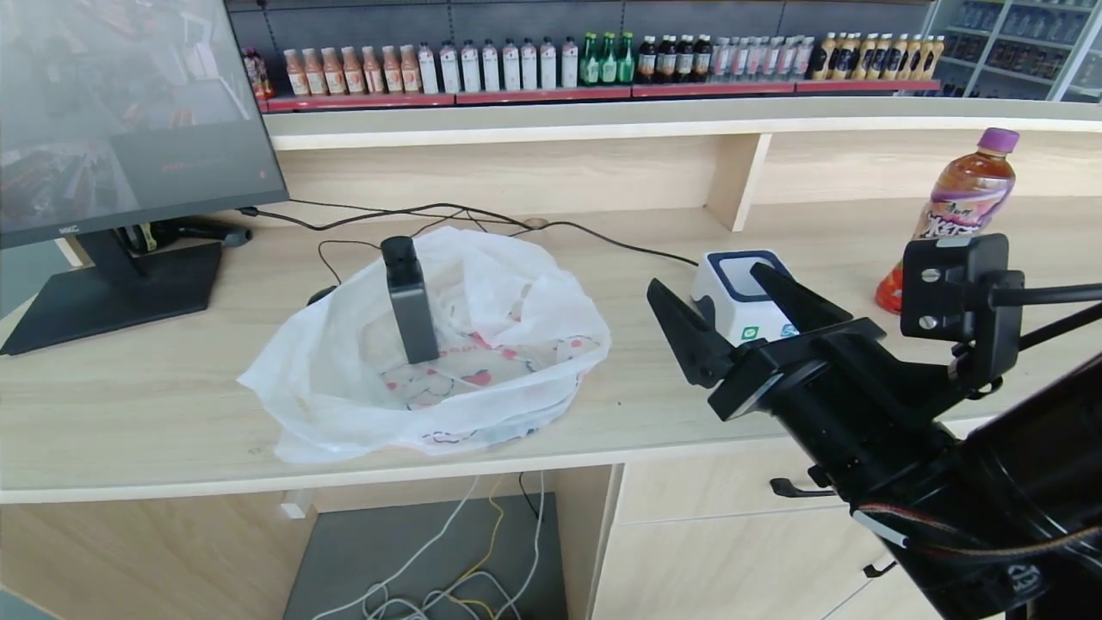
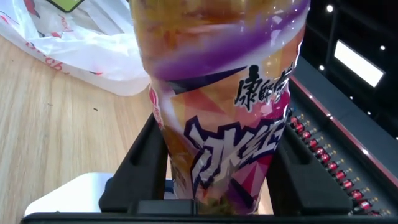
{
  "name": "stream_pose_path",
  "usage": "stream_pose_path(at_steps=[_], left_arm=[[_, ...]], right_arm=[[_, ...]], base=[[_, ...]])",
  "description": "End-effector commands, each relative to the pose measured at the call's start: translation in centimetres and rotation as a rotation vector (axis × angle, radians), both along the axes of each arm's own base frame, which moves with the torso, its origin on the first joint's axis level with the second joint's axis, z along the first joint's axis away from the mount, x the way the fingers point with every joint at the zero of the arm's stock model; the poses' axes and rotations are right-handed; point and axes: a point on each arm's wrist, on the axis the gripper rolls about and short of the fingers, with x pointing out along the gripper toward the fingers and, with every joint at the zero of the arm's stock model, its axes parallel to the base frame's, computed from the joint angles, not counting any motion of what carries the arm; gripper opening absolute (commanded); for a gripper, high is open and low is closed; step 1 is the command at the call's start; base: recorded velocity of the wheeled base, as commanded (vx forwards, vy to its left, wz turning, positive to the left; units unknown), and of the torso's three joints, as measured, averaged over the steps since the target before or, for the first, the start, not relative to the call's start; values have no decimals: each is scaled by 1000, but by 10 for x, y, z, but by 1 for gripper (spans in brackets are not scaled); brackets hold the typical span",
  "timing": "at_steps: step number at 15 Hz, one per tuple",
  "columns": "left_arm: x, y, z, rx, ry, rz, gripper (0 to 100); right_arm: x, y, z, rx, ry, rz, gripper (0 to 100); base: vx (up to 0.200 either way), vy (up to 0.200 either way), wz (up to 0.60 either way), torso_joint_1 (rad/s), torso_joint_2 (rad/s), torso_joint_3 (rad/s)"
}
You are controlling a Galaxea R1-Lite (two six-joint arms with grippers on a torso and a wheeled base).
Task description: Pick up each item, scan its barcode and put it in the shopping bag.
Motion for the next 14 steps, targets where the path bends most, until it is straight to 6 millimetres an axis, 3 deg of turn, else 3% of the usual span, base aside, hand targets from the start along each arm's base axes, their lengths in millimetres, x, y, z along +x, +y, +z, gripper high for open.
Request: stream_pose_path(at_steps=[1, 14], left_arm=[[0, 0, 0, 0, 0, 1, 100], [0, 0, 0, 0, 0, 1, 100]], right_arm=[[0, 0, -1, 0, 5, -1, 0], [-1, 1, -7, -5, 13, -20, 0]], base=[[0, 0, 0, 0, 0, 0], [0, 0, 0, 0, 0, 0]])
